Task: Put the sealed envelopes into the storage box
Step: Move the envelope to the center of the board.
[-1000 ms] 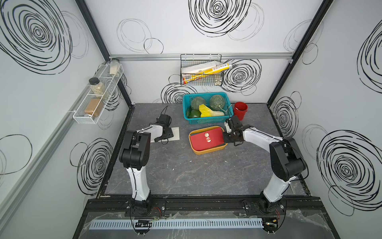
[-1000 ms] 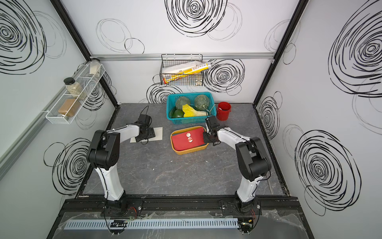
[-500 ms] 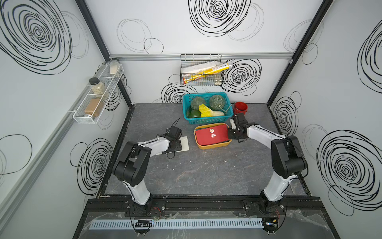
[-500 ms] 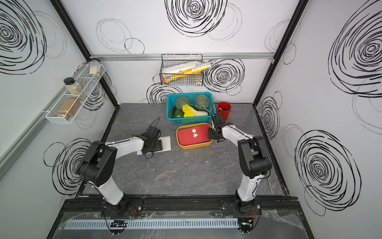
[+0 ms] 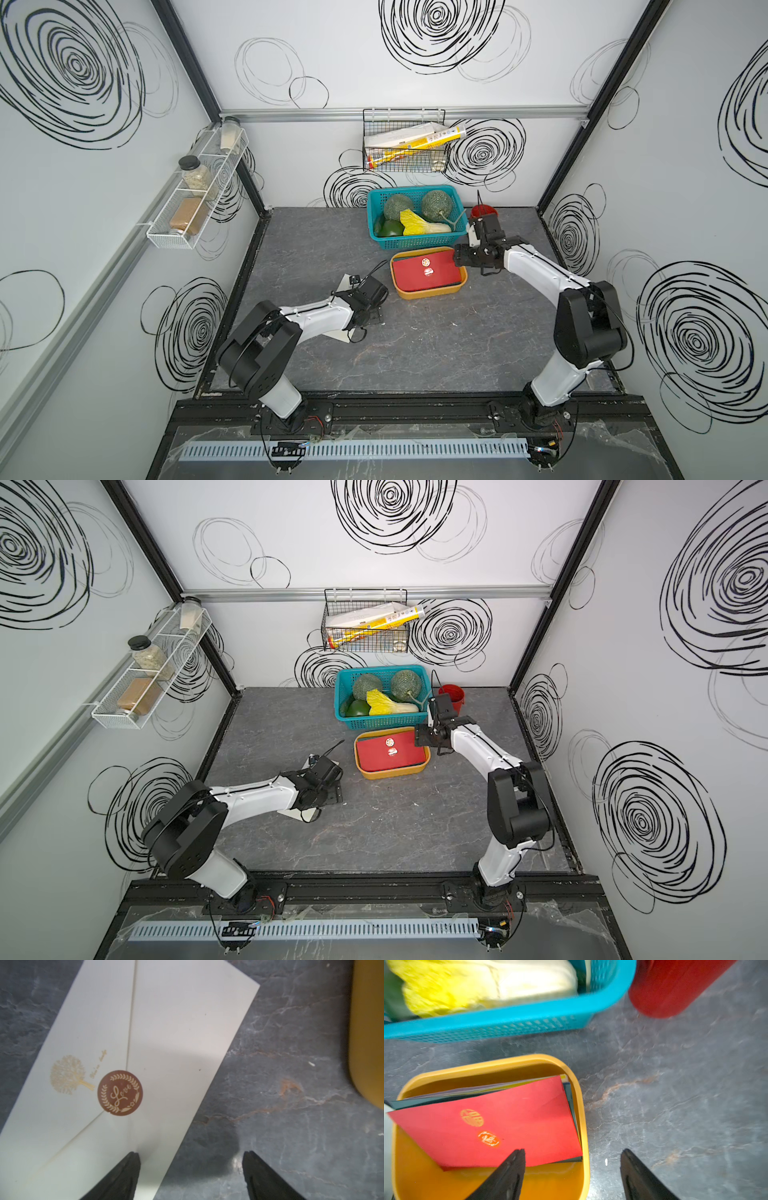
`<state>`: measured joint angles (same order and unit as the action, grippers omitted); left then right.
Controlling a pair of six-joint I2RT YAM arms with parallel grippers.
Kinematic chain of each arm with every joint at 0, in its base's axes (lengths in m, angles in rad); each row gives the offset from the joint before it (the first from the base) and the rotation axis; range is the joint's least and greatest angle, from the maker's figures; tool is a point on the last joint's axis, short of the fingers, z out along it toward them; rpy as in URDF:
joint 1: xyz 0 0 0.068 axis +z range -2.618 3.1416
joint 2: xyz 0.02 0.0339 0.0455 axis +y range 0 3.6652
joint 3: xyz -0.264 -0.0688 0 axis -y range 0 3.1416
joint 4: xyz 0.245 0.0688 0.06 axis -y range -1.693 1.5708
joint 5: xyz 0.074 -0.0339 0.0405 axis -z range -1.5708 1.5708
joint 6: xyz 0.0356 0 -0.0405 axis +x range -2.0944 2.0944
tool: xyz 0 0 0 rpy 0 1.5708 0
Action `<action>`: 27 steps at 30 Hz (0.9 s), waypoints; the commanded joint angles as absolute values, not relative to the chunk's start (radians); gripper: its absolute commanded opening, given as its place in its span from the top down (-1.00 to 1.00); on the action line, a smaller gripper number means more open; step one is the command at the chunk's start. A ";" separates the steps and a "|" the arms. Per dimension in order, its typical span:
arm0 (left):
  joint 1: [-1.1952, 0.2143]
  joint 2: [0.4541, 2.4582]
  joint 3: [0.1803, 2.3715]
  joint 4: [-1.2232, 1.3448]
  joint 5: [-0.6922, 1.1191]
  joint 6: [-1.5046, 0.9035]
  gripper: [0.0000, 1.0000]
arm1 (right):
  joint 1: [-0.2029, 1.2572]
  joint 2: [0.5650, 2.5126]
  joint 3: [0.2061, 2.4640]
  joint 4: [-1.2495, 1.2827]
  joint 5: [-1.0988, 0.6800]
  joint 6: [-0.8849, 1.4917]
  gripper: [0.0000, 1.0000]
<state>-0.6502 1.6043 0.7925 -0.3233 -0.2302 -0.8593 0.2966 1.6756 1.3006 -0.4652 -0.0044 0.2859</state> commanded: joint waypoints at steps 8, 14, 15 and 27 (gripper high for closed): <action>-0.748 1.580 0.704 -0.416 -0.195 -0.954 -0.67 | 0.294 1.447 1.191 -0.597 -0.056 0.284 -0.99; -0.748 1.389 0.634 -0.437 -0.186 -0.971 -0.67 | 0.305 1.321 1.013 -0.587 -0.088 0.290 -0.99; -0.745 1.349 0.649 -0.447 -0.190 -0.972 -0.68 | 0.307 1.308 0.997 -0.583 -0.087 0.290 -1.00; -0.568 1.413 0.846 -0.628 -0.211 -1.272 -0.72 | 0.336 1.310 1.032 -0.581 -0.106 0.297 -0.99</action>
<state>-0.5797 1.3499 0.8459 -0.5297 -0.1844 -1.0996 0.3180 1.3159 1.0046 -0.5739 -0.0910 0.2848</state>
